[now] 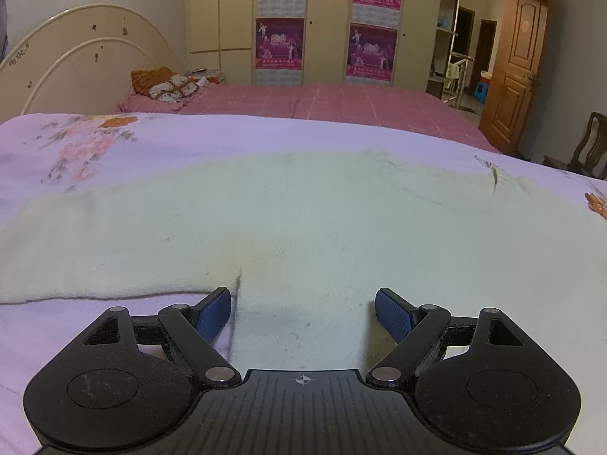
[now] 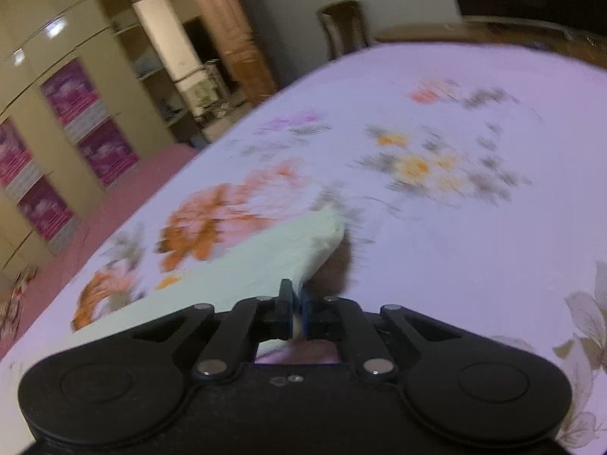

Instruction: Fold small clothes

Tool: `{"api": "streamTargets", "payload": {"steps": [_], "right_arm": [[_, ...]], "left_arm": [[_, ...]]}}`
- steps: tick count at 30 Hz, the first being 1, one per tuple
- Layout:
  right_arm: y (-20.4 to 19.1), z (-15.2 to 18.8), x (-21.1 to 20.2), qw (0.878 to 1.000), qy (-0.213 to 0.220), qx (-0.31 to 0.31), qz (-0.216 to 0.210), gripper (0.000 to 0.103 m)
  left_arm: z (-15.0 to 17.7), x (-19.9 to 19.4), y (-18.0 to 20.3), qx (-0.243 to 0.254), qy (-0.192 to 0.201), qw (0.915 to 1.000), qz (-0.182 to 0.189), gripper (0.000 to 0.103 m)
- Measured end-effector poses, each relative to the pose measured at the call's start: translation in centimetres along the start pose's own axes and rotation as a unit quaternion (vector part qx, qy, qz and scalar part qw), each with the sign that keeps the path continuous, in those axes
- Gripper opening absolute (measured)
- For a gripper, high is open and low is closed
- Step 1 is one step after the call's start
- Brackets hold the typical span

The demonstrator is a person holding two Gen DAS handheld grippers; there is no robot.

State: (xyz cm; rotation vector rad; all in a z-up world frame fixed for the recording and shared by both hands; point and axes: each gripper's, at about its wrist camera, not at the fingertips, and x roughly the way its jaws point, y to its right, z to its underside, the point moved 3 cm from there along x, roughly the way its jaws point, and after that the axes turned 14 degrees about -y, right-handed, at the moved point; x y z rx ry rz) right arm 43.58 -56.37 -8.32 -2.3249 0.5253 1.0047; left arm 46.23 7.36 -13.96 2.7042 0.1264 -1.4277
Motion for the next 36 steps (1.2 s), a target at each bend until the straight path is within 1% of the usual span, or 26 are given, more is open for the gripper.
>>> {"api": "streamTargets", "payload": {"steps": [3,8,12,19,25,30,31,32,34,35,36], "right_arm": [[-4.3,1.1,-0.4,0.998,0.005,-0.060,-0.018,0.005],[-11.9,3.9,0.3,0.989,-0.012,-0.136,-0.055,0.005],[-17.5,6.7,0.9,0.977,-0.027,-0.197,-0.081,0.005],[-24.6,11.6,0.6,0.953,-0.046,-0.273,-0.121,0.005],[-29.6,16.4,-0.4,0.927,-0.058,-0.341,-0.149,0.005],[-32.4,19.1,-0.3,0.909,-0.071,-0.374,-0.167,0.007],[-32.7,19.5,-0.3,0.904,-0.078,-0.382,-0.172,0.014],[-32.9,20.1,-0.2,0.899,-0.085,-0.395,-0.171,0.025],[-32.8,20.6,-1.1,0.894,-0.063,-0.413,-0.163,0.030],[-32.3,20.7,-1.8,0.894,-0.056,-0.412,-0.169,0.028],[-31.5,20.4,-2.4,0.896,-0.053,-0.404,-0.175,0.025]], "left_arm": [[0.2,-0.3,-0.1,0.002,-0.002,1.0000,0.001,0.084],[0.2,-1.0,-0.4,0.011,0.000,0.9999,0.003,0.084],[0.3,-1.5,-1.4,0.015,0.004,0.9999,-0.002,0.084],[1.0,-1.6,-3.0,-0.002,0.000,1.0000,-0.002,0.084],[1.3,-1.5,-2.9,-0.003,-0.002,1.0000,0.008,0.083],[1.0,-1.7,-2.4,-0.009,-0.001,0.9998,0.020,0.083],[0.9,-1.7,-2.2,-0.011,-0.001,0.9996,0.025,0.083],[0.7,-1.7,-2.0,-0.013,-0.001,0.9995,0.030,0.083],[0.2,-1.5,-1.0,-0.016,0.000,0.9989,0.045,0.083],[-0.1,-1.3,-0.3,-0.016,0.001,0.9983,0.055,0.083],[-0.4,-1.0,0.5,-0.017,0.000,0.9977,0.066,0.081]]}}
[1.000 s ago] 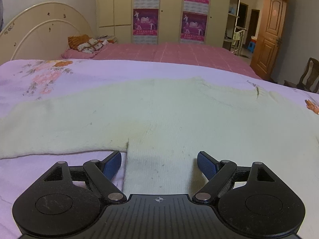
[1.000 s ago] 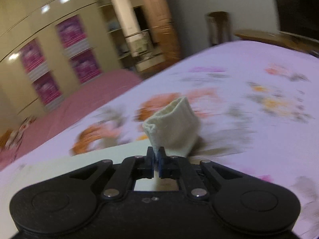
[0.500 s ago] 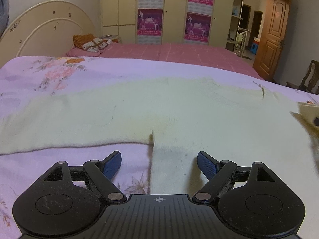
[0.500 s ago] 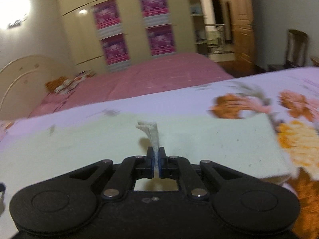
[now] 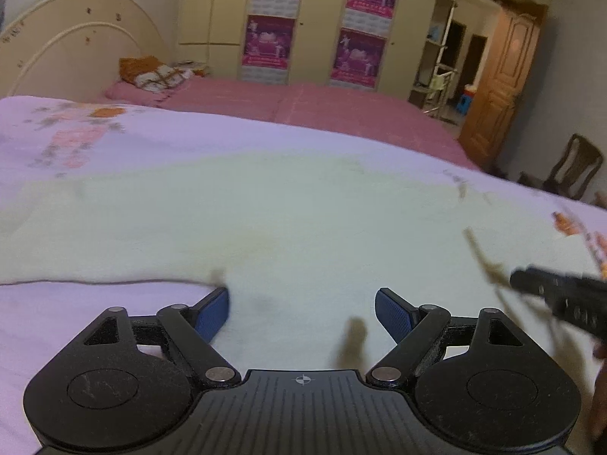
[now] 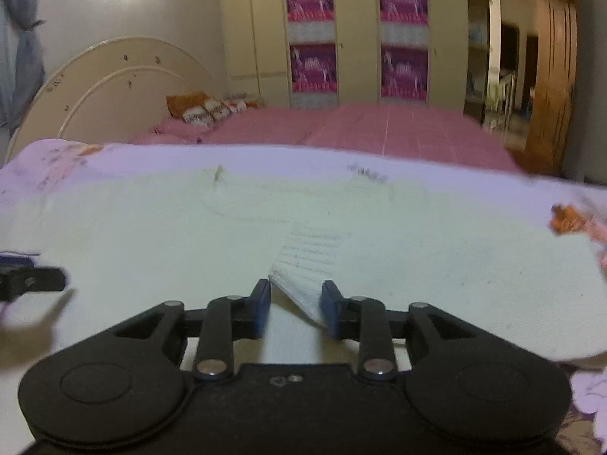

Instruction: Fold small clothes

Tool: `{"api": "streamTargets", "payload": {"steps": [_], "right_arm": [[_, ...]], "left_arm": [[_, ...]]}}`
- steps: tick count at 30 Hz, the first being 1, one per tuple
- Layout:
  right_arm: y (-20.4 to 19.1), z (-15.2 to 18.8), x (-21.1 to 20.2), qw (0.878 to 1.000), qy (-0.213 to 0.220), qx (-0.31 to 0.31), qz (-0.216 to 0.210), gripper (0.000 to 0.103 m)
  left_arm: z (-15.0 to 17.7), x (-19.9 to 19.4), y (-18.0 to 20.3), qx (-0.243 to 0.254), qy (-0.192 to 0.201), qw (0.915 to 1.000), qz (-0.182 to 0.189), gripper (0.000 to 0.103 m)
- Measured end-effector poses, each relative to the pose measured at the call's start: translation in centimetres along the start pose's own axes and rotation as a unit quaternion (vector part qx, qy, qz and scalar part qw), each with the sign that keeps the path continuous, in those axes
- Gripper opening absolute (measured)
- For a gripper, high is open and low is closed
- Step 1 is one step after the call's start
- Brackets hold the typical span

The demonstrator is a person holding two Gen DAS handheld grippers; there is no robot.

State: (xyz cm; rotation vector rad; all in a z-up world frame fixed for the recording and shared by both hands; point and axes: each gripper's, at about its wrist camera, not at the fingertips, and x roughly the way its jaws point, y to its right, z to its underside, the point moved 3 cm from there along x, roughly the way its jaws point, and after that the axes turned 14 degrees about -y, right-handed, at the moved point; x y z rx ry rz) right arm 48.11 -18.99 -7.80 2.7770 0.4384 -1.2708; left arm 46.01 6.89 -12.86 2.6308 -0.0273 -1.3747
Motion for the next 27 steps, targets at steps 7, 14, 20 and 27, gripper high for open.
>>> {"api": "streamTargets", "payload": {"steps": [7,14,20,27], "right_arm": [[4.6,2.4,-3.1,0.997,-0.005,0.070,0.022,0.019],[6.7,4.0,-4.6,0.994,0.002,0.101,0.037,0.021],[8.8,4.8,-5.0,0.991,0.000,0.129,0.048,0.023],[9.9,4.6,-4.8,0.987,-0.002,0.152,0.052,0.027]], "left_arm": [[-1.7,3.2,7.5,0.010,-0.031,0.9955,0.089,0.033],[-2.2,6.5,12.5,-0.001,-0.067,0.9875,0.142,0.033],[-3.2,9.1,12.1,-0.063,-0.074,0.9740,0.205,0.000],[-3.3,8.3,9.6,-0.073,-0.047,0.9743,0.208,0.000]]}}
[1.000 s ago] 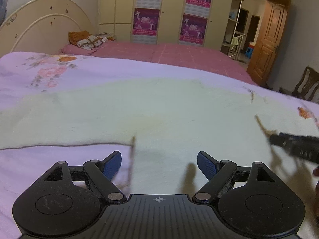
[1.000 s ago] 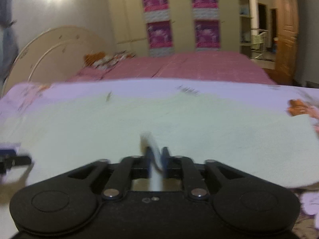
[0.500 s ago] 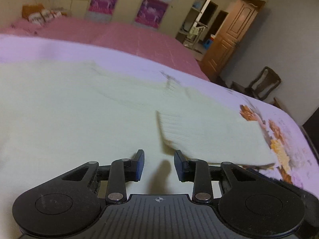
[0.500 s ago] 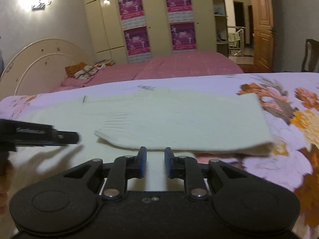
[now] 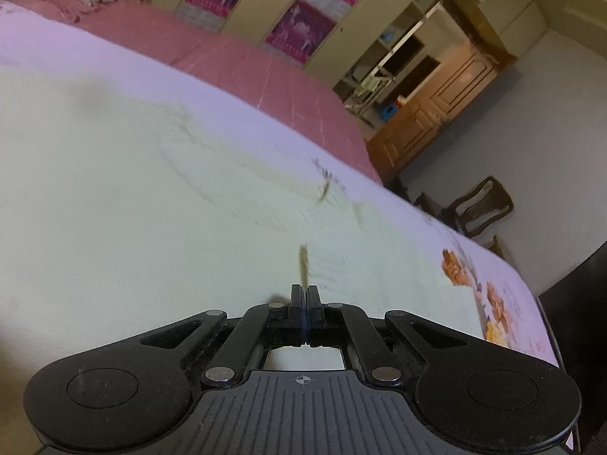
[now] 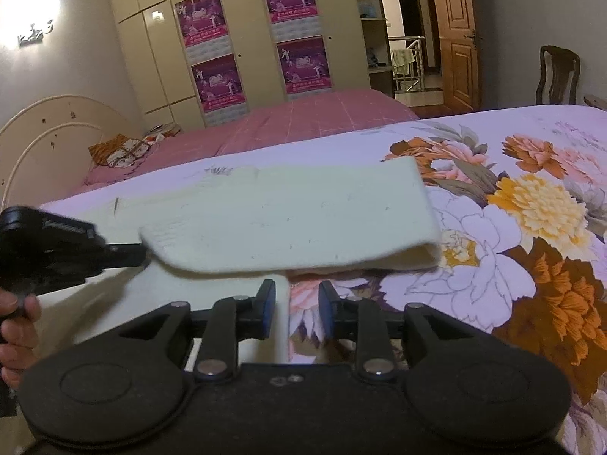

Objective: Fold small clothes
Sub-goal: 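Grasp the opposite side edge with the left tool and fold it over the body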

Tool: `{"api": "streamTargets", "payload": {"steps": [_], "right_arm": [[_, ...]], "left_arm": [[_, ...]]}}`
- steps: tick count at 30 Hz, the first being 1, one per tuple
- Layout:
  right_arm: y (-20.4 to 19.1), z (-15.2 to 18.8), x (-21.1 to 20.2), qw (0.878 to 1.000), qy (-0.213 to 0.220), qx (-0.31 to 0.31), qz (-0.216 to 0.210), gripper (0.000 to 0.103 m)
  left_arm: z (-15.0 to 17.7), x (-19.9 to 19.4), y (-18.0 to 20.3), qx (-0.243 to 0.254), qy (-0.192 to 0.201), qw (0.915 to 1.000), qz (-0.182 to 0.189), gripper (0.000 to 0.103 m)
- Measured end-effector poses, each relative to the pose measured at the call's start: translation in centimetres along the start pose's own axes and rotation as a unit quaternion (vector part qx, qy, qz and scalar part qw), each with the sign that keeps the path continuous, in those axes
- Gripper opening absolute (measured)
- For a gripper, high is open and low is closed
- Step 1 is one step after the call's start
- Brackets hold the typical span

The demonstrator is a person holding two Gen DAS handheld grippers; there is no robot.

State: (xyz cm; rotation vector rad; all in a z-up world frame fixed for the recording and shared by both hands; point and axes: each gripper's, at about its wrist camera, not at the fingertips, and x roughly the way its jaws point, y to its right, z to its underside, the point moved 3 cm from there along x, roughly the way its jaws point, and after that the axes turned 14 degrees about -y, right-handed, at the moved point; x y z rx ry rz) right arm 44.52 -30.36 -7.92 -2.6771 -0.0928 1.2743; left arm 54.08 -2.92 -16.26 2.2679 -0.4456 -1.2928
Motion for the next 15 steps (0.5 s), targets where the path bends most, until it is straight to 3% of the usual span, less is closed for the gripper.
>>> {"api": "streamTargets", "payload": {"steps": [2,3,4,5,6,8,9,11,14,15], "right_arm": [[0.0,-0.1,0.2,1.000,0.000,0.005,-0.005,0.027],[-0.1,-0.1,0.3,1.000,-0.001,0.007,-0.006,0.027],[-0.2,-0.1,0.5,1.000,-0.002,0.008,-0.006,0.027],[-0.3,0.0,0.6,1.000,-0.003,0.008,-0.007,0.027],[-0.4,0.1,0.8,1.000,-0.005,0.008,-0.007,0.027],[-0.6,0.3,0.9,1.000,-0.008,0.006,-0.006,0.027],[-0.5,0.3,0.9,1.000,-0.008,0.006,-0.005,0.027],[-0.3,0.5,0.9,1.000,-0.009,0.008,-0.002,0.027],[0.4,0.5,0.7,1.000,-0.008,0.020,0.004,0.027],[0.7,0.5,0.6,1.000,-0.007,0.023,0.006,0.027]], "left_arm": [[-0.1,-0.9,-0.3,-0.005,0.005,1.0000,0.000,0.001],[-0.1,-0.9,-0.2,-0.008,0.003,0.9999,0.009,0.012],[0.0,-0.9,-0.1,-0.010,0.001,0.9997,0.022,0.027],[0.1,-0.9,0.2,-0.013,0.003,0.9995,0.028,0.069],[0.3,-0.9,0.7,-0.010,0.012,0.9997,0.020,0.079],[0.4,0.1,1.6,-0.001,0.000,0.9996,0.028,0.075],[0.5,0.7,1.8,-0.004,-0.010,0.9994,0.034,0.055],[0.4,2.4,1.8,-0.013,-0.039,0.9981,0.046,0.028],[0.3,4.6,2.0,-0.034,-0.056,0.9962,0.057,0.003],[0.4,5.3,1.9,-0.040,-0.054,0.9959,0.059,0.003]]}}
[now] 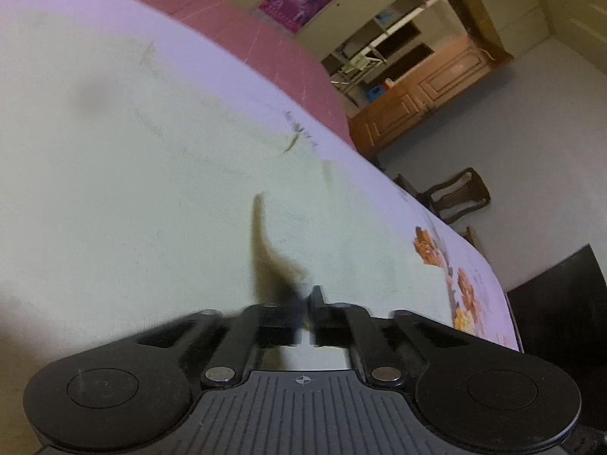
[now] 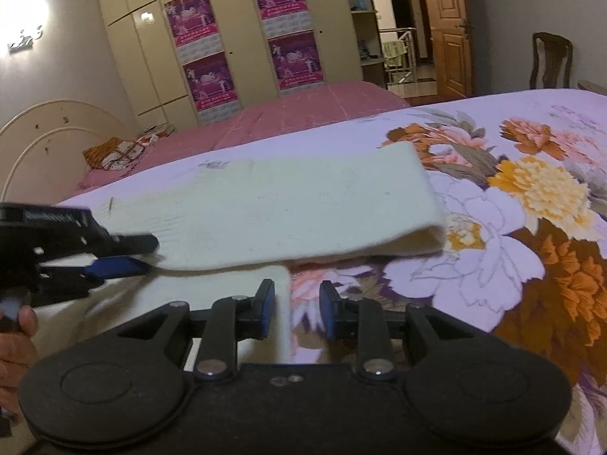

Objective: Fold small clothes
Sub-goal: 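Grasp the opposite side edge with the left tool and fold it over the body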

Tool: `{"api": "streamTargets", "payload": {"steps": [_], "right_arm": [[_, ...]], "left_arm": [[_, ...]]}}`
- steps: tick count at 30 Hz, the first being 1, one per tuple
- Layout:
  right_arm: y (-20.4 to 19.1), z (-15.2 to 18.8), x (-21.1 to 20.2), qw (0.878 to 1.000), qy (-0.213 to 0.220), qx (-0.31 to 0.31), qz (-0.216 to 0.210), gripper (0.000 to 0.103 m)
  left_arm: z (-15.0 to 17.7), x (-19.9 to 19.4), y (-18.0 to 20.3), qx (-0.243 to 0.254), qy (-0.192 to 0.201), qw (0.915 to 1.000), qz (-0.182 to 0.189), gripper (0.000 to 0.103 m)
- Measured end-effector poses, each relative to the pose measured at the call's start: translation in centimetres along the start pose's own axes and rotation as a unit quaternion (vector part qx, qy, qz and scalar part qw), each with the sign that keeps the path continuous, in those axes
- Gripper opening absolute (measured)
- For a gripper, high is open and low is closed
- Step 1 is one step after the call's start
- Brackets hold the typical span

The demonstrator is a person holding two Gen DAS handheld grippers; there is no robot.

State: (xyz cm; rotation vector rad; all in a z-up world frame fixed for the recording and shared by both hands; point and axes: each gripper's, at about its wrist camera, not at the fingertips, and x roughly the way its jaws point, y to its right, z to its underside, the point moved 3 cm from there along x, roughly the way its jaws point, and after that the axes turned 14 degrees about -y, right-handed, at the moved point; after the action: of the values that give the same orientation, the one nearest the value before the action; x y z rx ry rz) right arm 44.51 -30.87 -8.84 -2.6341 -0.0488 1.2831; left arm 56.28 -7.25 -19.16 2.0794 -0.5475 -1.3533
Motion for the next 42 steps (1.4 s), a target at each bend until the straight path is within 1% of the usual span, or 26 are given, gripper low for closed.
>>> {"api": "streamTargets", "payload": {"steps": [2,5,9,14,19,23,31,34,42], "right_arm": [[0.4,0.0,-0.1,1.000,0.000,0.004,0.003,0.027],[0.8,0.0,-0.4,1.000,0.001,0.006,0.007,0.027],[0.9,-0.2,-0.4,1.000,0.001,0.010,0.004,0.027],[0.0,-0.1,0.0,1.000,-0.003,0.006,-0.007,0.027],[-1.4,-0.2,0.7,1.000,-0.008,0.002,-0.021,0.028],[-2.1,-0.6,1.1,1.000,-0.009,0.004,-0.028,0.032],[-1.9,-0.9,1.7,0.999,-0.011,0.021,-0.039,0.034],[-1.7,-1.0,1.8,0.999,-0.010,0.029,-0.044,0.034],[-1.1,-1.4,2.1,0.996,-0.013,0.055,-0.064,0.034]], "left_arm": [[0.2,0.0,-0.2,-0.005,0.012,0.9999,0.005,0.003],[0.1,-1.3,-0.4,0.009,0.042,0.9990,-0.010,0.003],[-0.9,-4.4,-2.2,0.009,0.076,0.9967,-0.028,0.003],[-1.7,-8.0,-4.8,0.004,0.103,0.9935,-0.050,0.003],[-1.8,-9.6,-6.7,-0.003,0.116,0.9912,-0.064,0.003],[-1.9,-10.6,-8.4,-0.016,0.124,0.9897,-0.070,0.003],[-2.7,-11.1,-10.7,-0.026,0.133,0.9869,-0.088,0.003],[-2.4,-11.6,-11.3,-0.024,0.136,0.9859,-0.095,0.003],[-1.3,-12.4,-12.8,-0.032,0.140,0.9847,-0.098,0.003]]}}
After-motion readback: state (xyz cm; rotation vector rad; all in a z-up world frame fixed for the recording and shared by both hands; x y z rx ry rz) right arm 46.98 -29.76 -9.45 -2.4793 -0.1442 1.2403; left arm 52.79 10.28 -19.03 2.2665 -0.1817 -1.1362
